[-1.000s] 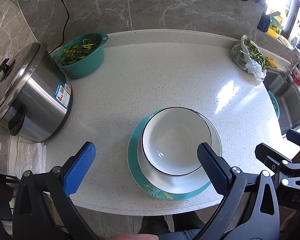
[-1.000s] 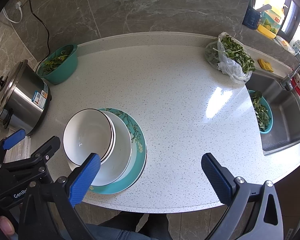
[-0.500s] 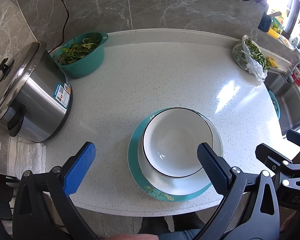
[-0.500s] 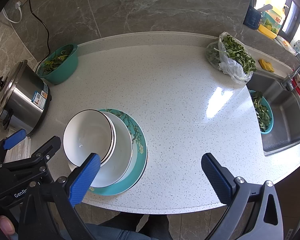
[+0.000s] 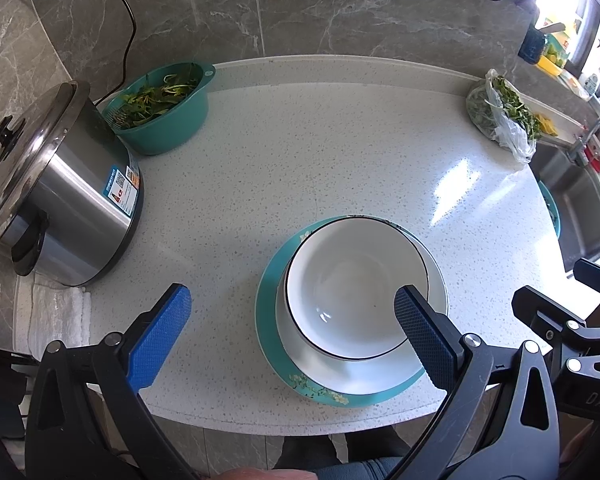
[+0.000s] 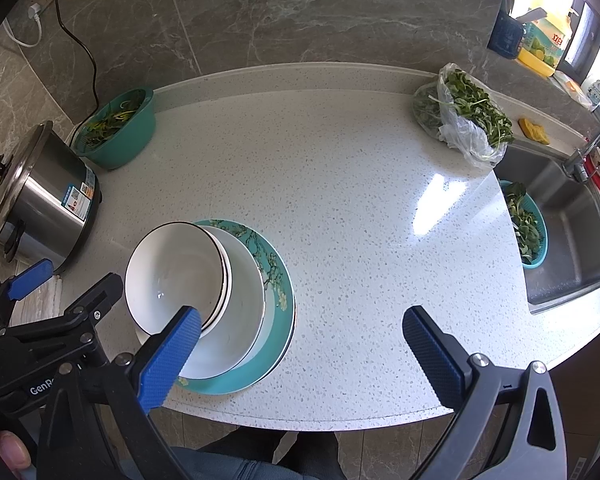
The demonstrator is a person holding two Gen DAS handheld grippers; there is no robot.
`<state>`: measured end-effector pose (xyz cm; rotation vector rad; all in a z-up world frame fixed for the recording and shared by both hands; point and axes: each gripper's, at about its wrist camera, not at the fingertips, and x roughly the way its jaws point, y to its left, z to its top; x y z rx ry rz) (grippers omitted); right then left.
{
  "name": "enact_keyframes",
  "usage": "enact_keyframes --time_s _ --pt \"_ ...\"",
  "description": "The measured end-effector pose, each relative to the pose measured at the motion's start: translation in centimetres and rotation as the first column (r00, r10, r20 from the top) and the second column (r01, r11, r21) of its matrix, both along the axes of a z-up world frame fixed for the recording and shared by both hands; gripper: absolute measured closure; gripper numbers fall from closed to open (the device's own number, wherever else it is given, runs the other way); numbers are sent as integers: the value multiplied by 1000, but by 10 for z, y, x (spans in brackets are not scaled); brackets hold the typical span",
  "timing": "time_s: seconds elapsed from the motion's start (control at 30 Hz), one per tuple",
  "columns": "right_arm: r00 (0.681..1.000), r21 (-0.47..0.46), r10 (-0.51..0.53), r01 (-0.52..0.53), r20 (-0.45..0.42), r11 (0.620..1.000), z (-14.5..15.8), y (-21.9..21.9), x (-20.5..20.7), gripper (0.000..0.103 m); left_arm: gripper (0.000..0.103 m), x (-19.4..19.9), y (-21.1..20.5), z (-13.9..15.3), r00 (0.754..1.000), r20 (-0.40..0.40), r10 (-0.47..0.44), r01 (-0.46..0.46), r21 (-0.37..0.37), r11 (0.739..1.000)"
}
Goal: Organize plates and bowls
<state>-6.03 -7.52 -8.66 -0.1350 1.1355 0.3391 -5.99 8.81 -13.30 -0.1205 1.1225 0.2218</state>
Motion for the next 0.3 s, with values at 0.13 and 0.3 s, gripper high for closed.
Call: enact_keyframes --time_s 0.13,0.3 --pt "1000 1 2 -2 -4 1000 -2 2 1 0 0 1 1 -1 1000 4 3 -3 -1 1000" --pt "1000 3 5 -5 -6 1000 -2 2 4 0 0 2 1 -2 1000 4 4 -4 -1 1000"
